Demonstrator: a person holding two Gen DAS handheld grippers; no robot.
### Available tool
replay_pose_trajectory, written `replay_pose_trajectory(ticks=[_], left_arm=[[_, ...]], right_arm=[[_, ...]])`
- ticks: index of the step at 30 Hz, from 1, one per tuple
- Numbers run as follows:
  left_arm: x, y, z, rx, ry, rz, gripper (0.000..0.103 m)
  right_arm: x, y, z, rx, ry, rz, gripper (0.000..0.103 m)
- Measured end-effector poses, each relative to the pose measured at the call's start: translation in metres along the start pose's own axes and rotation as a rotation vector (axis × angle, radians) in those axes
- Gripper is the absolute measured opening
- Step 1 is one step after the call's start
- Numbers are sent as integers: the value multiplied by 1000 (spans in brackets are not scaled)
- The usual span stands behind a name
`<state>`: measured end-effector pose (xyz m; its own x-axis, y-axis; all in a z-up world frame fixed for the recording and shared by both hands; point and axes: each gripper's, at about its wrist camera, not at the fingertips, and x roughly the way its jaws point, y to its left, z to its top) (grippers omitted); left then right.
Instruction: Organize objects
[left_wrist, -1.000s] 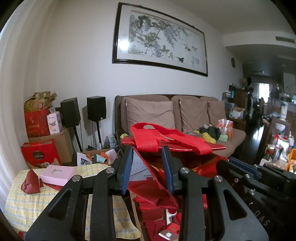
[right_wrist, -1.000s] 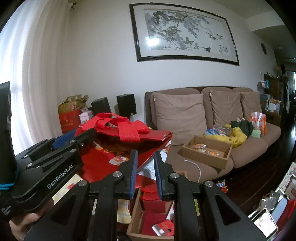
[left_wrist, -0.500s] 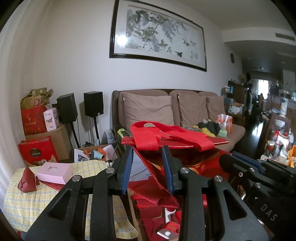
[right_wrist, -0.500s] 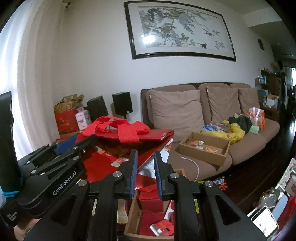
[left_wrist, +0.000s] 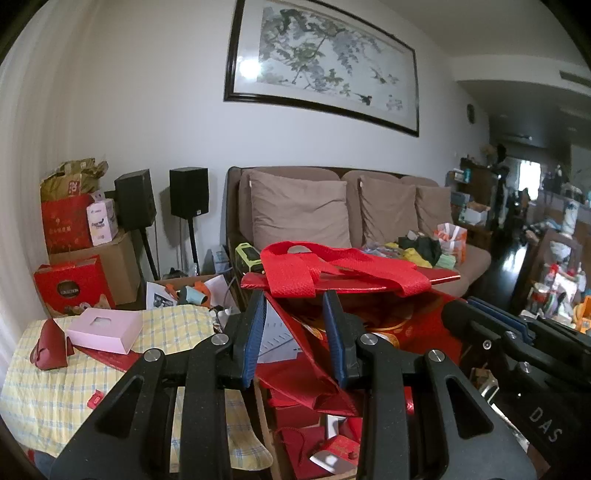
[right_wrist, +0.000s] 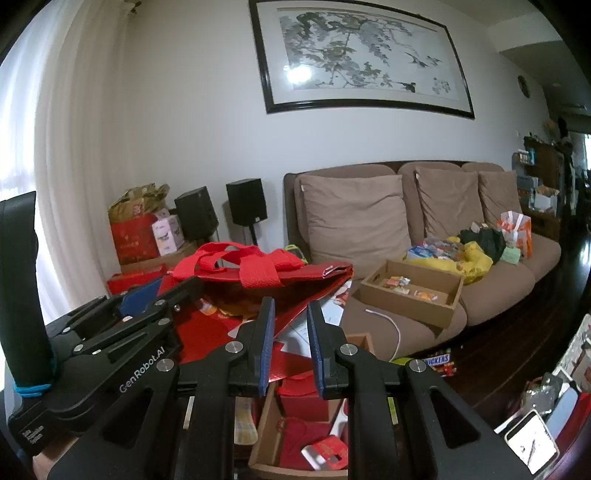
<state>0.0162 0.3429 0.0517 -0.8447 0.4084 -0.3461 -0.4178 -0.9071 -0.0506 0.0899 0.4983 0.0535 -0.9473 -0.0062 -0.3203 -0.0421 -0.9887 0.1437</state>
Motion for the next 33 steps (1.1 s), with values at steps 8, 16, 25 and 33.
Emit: replay_pose_trajectory(ticks=[8,16,25,33], left_arm=[[9,-1,-6,-7,26,-6,29],[18,0,-10,-11,44,-8,29],[31,2,-15,-15,75,-11,29],[45,2,-23,-13,115,-14,29]], right_arm=[[6,-5,-2,11,19,-1,17],[16,-9,-3,21,37,-3,17],[23,-16,-6,26,59,-4,17],[34,-20,-11,38,85,-7,17]])
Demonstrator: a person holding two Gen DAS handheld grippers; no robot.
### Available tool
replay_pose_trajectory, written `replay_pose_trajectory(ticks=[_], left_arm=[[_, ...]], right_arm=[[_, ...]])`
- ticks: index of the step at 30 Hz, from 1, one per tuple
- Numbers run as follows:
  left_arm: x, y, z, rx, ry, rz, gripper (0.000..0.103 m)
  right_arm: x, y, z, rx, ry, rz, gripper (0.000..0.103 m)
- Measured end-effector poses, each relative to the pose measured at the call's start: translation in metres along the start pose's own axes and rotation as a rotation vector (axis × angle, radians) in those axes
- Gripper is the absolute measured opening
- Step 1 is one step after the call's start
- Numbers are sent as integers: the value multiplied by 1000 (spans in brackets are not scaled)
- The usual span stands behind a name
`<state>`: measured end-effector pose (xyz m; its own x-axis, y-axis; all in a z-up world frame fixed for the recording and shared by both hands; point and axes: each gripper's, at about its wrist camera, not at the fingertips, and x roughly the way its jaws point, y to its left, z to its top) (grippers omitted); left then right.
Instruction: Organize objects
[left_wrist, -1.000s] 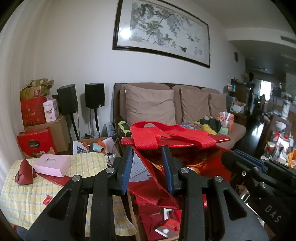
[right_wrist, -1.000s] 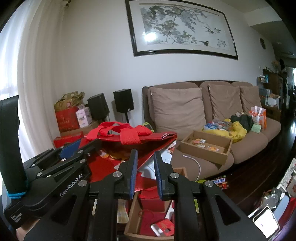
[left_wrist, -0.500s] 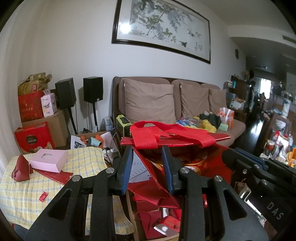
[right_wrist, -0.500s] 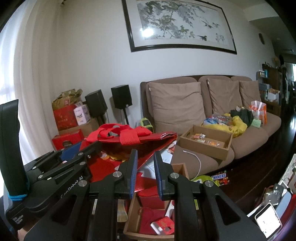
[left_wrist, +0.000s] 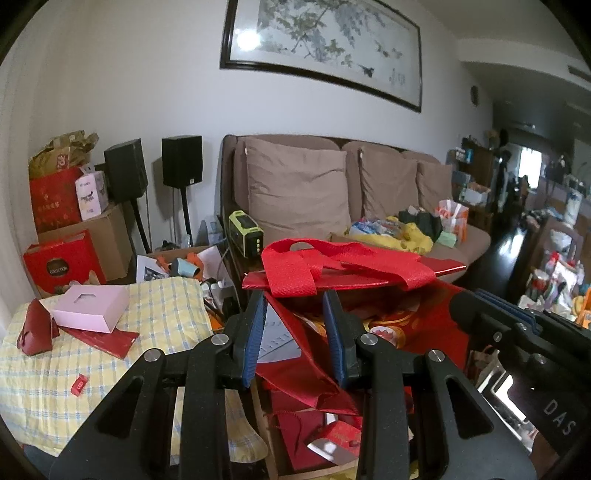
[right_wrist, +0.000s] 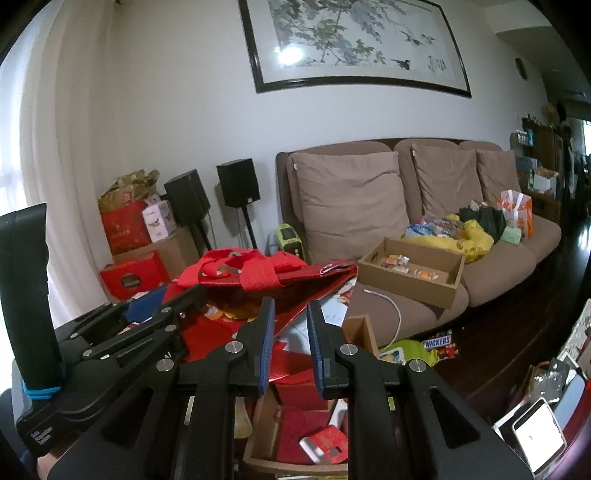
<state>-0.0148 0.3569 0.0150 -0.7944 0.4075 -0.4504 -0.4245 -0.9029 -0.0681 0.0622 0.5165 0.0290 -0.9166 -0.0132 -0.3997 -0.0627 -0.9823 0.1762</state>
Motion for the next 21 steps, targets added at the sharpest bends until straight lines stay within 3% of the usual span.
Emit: replay_pose_trajectory(ticks=[21], left_arm=[[31,8,-18,-30,78,-14,29]], right_arm=[[24,-12,-12,20,68,-11,17]])
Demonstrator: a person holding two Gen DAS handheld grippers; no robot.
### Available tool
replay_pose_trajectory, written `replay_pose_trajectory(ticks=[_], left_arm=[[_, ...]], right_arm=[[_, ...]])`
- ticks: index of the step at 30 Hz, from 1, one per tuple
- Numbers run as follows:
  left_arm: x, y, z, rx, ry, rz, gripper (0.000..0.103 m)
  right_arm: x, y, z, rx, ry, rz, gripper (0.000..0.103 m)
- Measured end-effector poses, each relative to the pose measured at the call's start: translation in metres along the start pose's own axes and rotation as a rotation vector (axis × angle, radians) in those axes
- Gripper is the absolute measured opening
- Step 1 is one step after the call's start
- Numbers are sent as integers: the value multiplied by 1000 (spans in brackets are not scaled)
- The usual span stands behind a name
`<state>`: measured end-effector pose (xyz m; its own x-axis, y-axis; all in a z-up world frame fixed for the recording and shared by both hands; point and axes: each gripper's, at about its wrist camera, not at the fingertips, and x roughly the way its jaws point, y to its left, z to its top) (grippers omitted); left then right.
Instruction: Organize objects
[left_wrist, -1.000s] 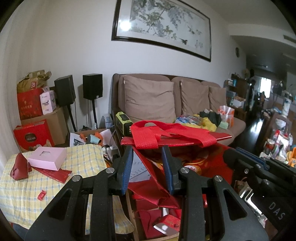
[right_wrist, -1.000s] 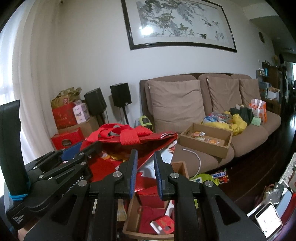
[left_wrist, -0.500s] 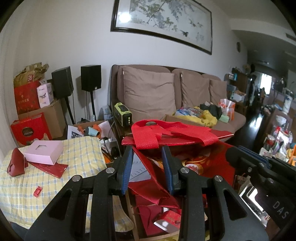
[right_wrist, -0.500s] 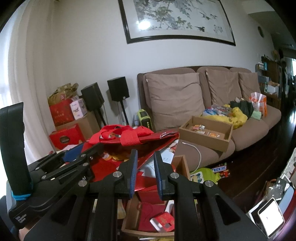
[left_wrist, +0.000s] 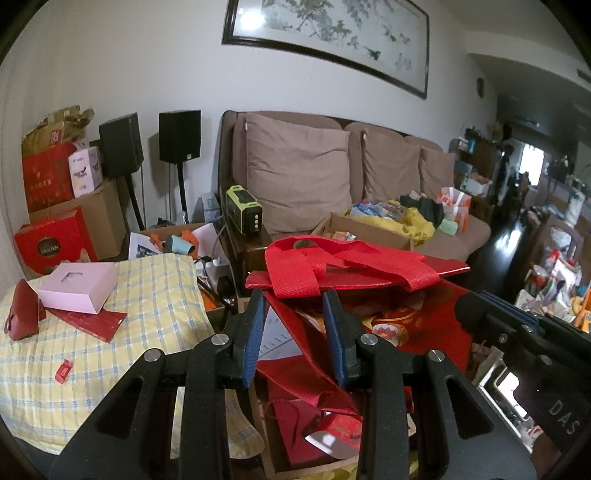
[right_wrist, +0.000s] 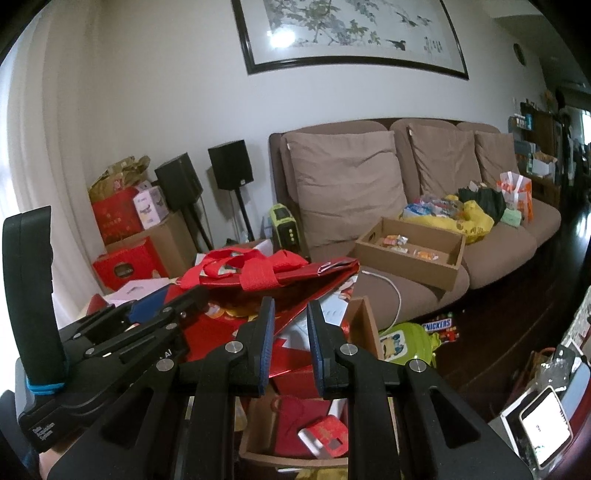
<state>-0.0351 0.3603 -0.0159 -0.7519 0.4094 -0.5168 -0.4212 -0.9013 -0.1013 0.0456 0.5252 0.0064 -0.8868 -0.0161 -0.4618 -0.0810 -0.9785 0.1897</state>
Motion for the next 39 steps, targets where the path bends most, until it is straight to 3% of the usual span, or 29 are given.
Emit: replay_pose_trajectory(ticks=[39], left_arm=[[41,14,-25,-37,99,4,29]], right_arm=[[34,-1,-11,9,84,-4,17]])
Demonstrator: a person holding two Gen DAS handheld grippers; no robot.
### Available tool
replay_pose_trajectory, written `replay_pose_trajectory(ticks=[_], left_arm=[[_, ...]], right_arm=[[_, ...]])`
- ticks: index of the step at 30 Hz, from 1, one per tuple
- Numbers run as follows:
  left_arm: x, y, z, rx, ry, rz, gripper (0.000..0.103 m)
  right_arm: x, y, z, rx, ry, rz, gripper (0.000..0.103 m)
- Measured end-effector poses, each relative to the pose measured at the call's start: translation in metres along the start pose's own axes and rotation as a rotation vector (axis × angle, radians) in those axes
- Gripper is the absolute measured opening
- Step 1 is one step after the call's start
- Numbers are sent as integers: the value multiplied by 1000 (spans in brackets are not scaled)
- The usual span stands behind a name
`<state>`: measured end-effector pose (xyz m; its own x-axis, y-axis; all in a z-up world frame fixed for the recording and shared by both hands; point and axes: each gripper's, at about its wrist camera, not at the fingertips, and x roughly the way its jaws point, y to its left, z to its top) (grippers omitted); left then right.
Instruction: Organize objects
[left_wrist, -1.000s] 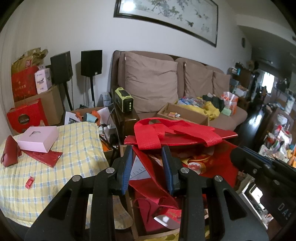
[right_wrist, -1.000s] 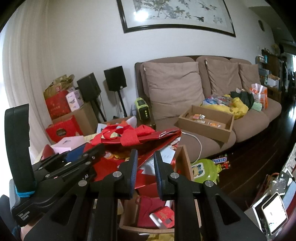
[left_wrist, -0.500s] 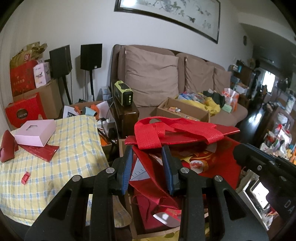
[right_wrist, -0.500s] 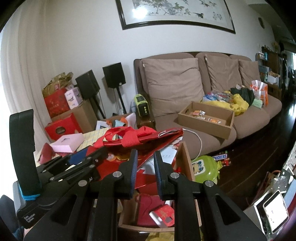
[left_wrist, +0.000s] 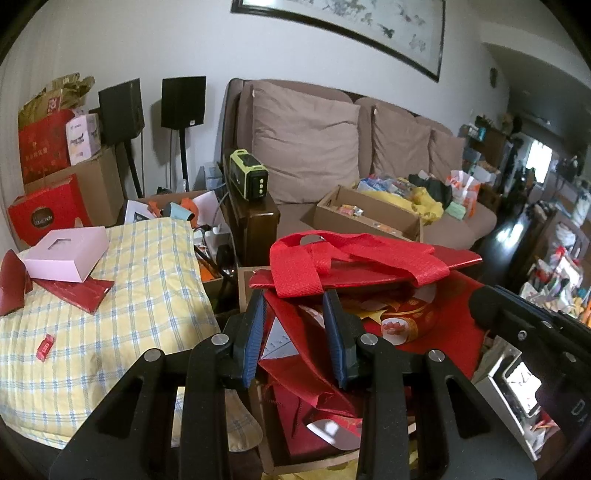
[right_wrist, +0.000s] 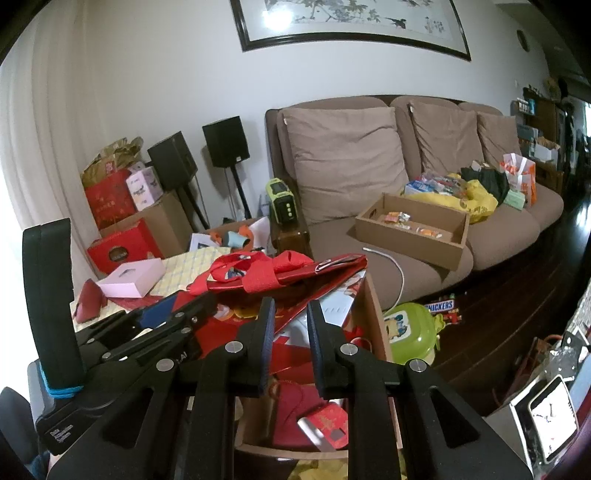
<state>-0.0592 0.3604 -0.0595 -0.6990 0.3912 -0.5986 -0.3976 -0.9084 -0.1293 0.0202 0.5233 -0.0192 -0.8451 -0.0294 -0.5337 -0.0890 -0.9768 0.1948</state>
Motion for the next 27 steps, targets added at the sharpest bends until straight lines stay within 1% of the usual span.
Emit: replay_pose_trajectory(ticks=[27], left_arm=[[36,8,-19,-15,99,-18,29]], right_arm=[[33,-1,-15,-8,92,-16,18]])
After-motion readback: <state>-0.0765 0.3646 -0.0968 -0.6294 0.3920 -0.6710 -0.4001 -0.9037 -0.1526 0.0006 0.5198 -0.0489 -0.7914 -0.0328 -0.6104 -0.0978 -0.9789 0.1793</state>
